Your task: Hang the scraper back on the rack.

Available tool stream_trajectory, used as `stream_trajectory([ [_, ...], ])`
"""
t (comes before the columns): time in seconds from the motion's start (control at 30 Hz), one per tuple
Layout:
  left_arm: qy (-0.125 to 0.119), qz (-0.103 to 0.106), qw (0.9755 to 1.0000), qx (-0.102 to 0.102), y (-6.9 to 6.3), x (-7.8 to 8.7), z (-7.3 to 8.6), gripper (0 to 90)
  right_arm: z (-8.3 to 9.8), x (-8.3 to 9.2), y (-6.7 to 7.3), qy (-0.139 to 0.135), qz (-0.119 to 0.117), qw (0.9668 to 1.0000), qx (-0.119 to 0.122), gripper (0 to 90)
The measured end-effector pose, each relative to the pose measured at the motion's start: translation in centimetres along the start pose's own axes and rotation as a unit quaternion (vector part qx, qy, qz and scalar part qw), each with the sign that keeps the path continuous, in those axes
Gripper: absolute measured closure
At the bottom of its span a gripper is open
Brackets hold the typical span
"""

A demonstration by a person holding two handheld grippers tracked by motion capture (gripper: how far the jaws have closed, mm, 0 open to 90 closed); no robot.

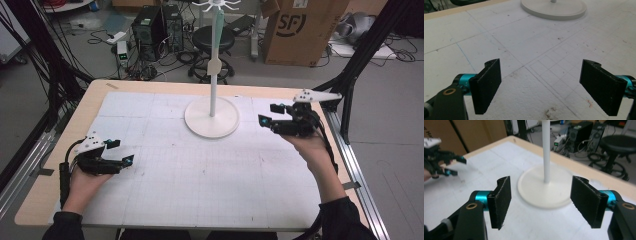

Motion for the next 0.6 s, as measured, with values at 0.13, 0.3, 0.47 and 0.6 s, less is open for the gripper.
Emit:
stream_trajectory([
  [0.13, -0.002, -0.001, 1.0, 0.002, -0.1, -0.1, 0.0, 18.0, 3.8, 0.1, -1.2, -0.002, -0.001, 0.9999, -0.015, 30.2],
  [0.3, -0.009, -0.002, 0.9999, 0.004, -0.2, 0.0, -0.1, 18.0, 8.0, 0.1, -2.5, -0.011, -0.001, 0.9992, -0.039, 28.3],
  [0.47, -0.012, -0.003, 0.9999, 0.004, -0.2, 0.0, -0.1, 18.0, 10.3, -0.4, -3.9, 0.018, 0.016, 0.9985, -0.049, 27.4],
  [0.6, -0.014, -0.003, 0.9999, 0.004, -0.2, 0.0, -0.1, 18.0, 11.0, -0.6, -4.3, 0.024, 0.021, 0.998, -0.054, 27.4],
])
Point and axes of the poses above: each handheld gripper's, and its own axes: x roughly backward along the jaws, z roughly out of its underside, y roughly to its left, the point moved 1 cm from there along -x, roughly forward along the jaws, and after that the axes turned 8 degrees about -x, right-handed, at the moved point
